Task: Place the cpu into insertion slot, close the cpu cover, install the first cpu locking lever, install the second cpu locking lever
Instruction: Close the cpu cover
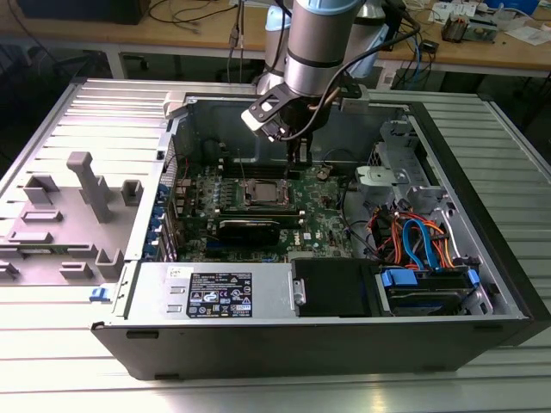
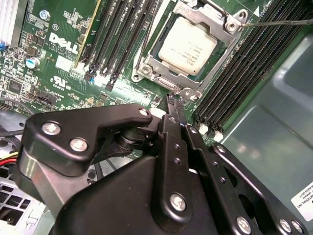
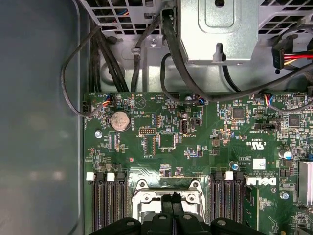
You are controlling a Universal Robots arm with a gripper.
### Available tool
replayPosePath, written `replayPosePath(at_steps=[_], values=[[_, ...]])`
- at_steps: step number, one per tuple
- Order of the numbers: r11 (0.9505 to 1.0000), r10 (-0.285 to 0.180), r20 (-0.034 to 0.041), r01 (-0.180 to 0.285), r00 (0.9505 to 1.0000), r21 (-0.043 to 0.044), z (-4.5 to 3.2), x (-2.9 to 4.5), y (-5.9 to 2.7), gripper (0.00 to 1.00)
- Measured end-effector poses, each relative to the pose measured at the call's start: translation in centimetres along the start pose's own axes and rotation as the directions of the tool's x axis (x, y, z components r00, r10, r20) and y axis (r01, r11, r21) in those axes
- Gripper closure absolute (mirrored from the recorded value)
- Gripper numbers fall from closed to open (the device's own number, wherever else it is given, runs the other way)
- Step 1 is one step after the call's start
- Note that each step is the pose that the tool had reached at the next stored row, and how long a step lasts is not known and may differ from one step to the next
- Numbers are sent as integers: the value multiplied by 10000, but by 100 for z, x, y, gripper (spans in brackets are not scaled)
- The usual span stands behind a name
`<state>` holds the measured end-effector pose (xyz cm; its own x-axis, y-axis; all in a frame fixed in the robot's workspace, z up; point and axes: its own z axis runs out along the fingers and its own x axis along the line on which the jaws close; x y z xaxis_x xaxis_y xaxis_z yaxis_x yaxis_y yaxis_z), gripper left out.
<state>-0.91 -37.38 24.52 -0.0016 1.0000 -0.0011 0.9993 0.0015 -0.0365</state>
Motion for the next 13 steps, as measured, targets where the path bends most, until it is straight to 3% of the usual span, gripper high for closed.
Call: replayPosePath(at_steps=[2, 7, 13], values=[[10000, -1, -1, 1, 10000, 0, 2, 0, -16, 89], [10000, -2, -14, 2, 10000, 0, 18, 0, -166, 89], [10000, -2, -16, 2, 10000, 1, 28, 0, -252, 89]])
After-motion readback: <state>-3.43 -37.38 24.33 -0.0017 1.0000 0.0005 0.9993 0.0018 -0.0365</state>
